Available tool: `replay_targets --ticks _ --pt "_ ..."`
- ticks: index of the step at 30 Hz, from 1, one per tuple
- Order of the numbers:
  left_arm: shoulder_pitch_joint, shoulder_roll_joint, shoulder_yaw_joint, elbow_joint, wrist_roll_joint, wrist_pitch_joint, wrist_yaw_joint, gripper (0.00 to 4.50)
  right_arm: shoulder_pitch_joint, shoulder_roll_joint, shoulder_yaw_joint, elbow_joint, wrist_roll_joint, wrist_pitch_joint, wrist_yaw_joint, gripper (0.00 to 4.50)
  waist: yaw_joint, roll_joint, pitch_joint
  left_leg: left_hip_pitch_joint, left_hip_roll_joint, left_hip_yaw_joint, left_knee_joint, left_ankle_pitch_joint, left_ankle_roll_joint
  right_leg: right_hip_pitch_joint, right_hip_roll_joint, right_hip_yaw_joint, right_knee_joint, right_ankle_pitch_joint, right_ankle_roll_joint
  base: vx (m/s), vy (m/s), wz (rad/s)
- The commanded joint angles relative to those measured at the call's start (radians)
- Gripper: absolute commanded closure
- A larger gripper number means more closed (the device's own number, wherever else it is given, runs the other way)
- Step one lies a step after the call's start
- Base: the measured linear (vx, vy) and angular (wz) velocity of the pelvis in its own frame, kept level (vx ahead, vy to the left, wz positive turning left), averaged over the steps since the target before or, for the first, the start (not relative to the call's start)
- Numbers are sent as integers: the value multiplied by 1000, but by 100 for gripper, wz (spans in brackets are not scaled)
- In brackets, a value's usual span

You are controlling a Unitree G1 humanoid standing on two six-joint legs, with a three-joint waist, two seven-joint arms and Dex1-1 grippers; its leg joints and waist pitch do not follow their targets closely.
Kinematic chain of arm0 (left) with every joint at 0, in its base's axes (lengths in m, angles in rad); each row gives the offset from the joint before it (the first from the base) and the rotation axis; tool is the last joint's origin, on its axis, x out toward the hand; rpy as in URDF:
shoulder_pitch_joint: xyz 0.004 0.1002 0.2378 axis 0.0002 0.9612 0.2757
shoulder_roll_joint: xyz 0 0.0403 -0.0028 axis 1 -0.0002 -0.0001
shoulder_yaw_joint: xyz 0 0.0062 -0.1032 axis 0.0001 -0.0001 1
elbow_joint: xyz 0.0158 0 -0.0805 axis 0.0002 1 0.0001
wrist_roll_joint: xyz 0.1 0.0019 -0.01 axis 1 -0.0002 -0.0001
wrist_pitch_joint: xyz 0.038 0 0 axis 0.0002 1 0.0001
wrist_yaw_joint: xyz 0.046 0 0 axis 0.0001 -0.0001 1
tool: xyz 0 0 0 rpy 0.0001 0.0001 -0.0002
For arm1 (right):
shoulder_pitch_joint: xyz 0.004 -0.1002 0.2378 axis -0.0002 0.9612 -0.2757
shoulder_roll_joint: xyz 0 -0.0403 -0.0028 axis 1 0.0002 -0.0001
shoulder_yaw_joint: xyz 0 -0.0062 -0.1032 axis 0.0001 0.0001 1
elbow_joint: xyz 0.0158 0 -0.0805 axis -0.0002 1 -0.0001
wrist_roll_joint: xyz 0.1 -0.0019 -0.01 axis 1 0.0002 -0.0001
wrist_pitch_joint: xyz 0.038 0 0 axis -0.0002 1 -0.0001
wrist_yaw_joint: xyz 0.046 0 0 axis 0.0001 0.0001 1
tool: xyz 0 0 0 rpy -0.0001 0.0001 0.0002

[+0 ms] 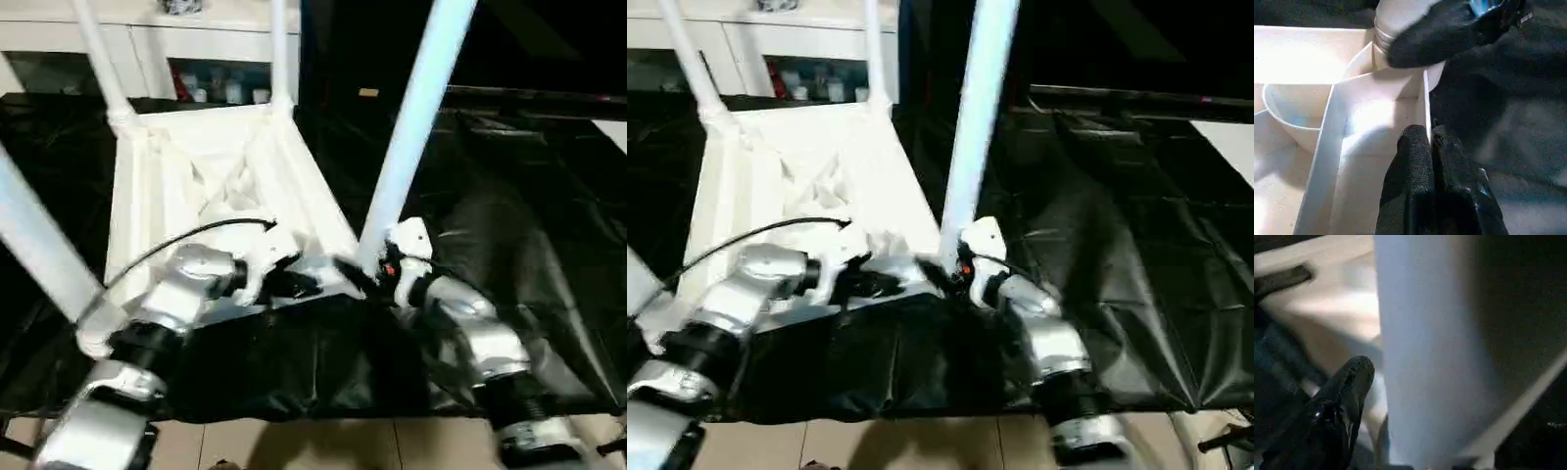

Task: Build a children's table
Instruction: Rotate leg to tighten

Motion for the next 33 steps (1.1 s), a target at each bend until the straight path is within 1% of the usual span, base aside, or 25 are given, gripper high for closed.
replay_targets --ticks 1,2,3,4,6,7,8,9,11,14,15,17,19,22,23,24,25,26,27,28,29,30,31,32,33 --pt "12 -5 -47 15 -10 -35 -93 450 -3 -14 28 -32 30 15 106 81 2 6 -55 13 16 -7 -58 -219 48 45 -30 21 -61 -44 -243 0 0 0" --pt "4 -3 -25 26 -44 -30 -128 450 5 -54 46 -61 59 36 222 81 4 6 -55 17 19 -5 -58 -230 48 43 -30 20 -61 -51 -251 0 0 0" --pt "2 0 -23 28 -50 -30 -141 450 8 -65 52 -69 65 41 253 81 11 4 -53 18 22 -4 -57 -229 51 44 -28 20 -59 -52 -257 0 0 0" --pt "-5 10 -25 36 -55 -33 -170 450 13 -91 69 -83 74 48 322 97 15 5 -53 17 23 -3 -57 -226 54 45 -27 19 -58 -52 -258 0 0 0" --pt "-14 24 -38 50 -48 -50 -197 450 13 -114 86 -88 82 53 380 107 29 7 -53 18 27 -2 -56 -219 54 42 -31 18 -56 -56 -261 0 0 0" --pt "-17 28 -42 54 -49 -52 -212 450 12 -121 93 -88 84 53 397 118 33 5 -52 19 26 -1 -56 -227 48 40 -32 18 -58 -75 -261 0 0 0" --pt "-19 30 -44 57 -50 -55 -220 450 10 -126 99 -88 86 54 409 134 35 5 -52 19 26 -1 -57 -231 44 40 -33 19 -58 -86 -260 0 0 0" --pt "-25 35 -48 64 -51 -62 -240 450 8 -139 113 -92 92 61 442 134 37 4 -51 19 25 -2 -58 -241 37 40 -34 19 -60 -112 -256 0 0 0" --pt "-29 38 -50 68 -52 -61 -254 450 6 -147 123 -94 89 59 458 150 40 4 -52 19 26 -3 -59 -246 28 40 -35 20 -59 -126 -249 0 0 0" --pt "-43 45 -57 93 -46 -82 -284 450 -1 -164 147 -93 82 60 507 175 43 3 -53 19 24 -3 -57 -241 25 39 -35 20 -60 -129 -246 0 0 0" --pt "-46 47 -57 99 -44 -86 -286 450 -1 -166 152 -94 83 66 519 175 43 3 -53 19 24 -3 -57 -239 26 40 -34 20 -59 -127 -245 0 0 0" --pt "-50 48 -57 109 -40 -95 -293 450 -1 -167 155 -99 87 77 537 200 46 3 -54 18 25 -3 -57 -231 28 40 -35 19 -57 -113 -248 0 0 0" --pt "-50 49 -57 110 -38 -98 -296 450 0 -166 154 -101 89 80 539 205 48 2 -55 18 25 -3 -56 -221 29 41 -36 19 -55 -97 -251 0 0 0" --pt "-44 57 -53 113 -36 -100 -280 450 2 -140 136 -90 90 66 480 214 48 4 -55 18 24 -4 -56 -224 26 40 -36 18 -56 -100 -252 0 0 0" --pt "-40 57 -51 111 -32 -97 -261 450 3 -124 120 -80 81 47 430 215 46 3 -52 18 24 -5 -59 -243 15 38 -37 19 -59 -132 -245 0 0 0" --pt "-40 57 -51 111 -32 -97 -261 450 3 -124 120 -80 81 47 430 216 46 3 -52 18 24 -5 -59 -243 15 38 -37 19 -59 -132 -245 0 0 0" --pt "-39 55 -49 111 -30 -91 -246 450 3 -108 104 -74 79 46 383 216 44 3 -51 19 24 -6 -61 -262 6 37 -38 20 -62 -168 -236 0 0 0" --pt "-36 53 -47 109 -23 -77 -220 450 1 -85 81 -60 64 48 298 227 39 4 -50 19 23 -7 -64 -278 -5 34 -38 21 -65 -203 -226 0 0 0" --pt "-28 51 -45 97 -17 -53 -190 450 3 -62 61 -47 43 30 212 227 34 4 -49 20 23 -10 -67 -299 -17 33 -40 21 -69 -245 -213 0 0 0" --pt "-22 47 -40 86 -14 -39 -162 450 5 -46 49 -40 25 22 148 227 30 4 -48 19 23 -11 -68 -305 -24 32 -42 21 -71 -262 -207 0 0 0" --pt "-18 39 -32 77 -14 -23 -133 450 6 -29 39 -30 7 20 83 241 19 3 -47 14 21 -16 -73 -318 -39 34 -41 20 -74 -316 -182 0 0 0" --pt "-16 33 -27 73 -14 -13 -114 450 6 -19 33 -24 -5 19 42 247 19 3 -47 14 21 -16 -73 -318 -39 34 -41 20 -74 -316 -182 0 0 0" --pt "-8 24 -24 56 -12 4 -88 450 11 0 24 -21 -18 16 -13 249 11 4 -48 17 21 -16 -73 -331 -44 29 -41 21 -78 -333 -172 0 0 0" --pt "-2 11 -21 41 -4 21 -48 450 16 26 9 -19 -28 25 -84 249 2 0 -48 16 19 -16 -72 -336 -39 29 -38 21 -80 -334 -171 0 0 0" --pt "3 3 -20 31 1 31 -21 450 21 44 -1 -19 -33 32 -129 251 0 1 -48 16 21 -17 -73 -332 -39 29 -39 22 -79 -327 -172 0 0 0"
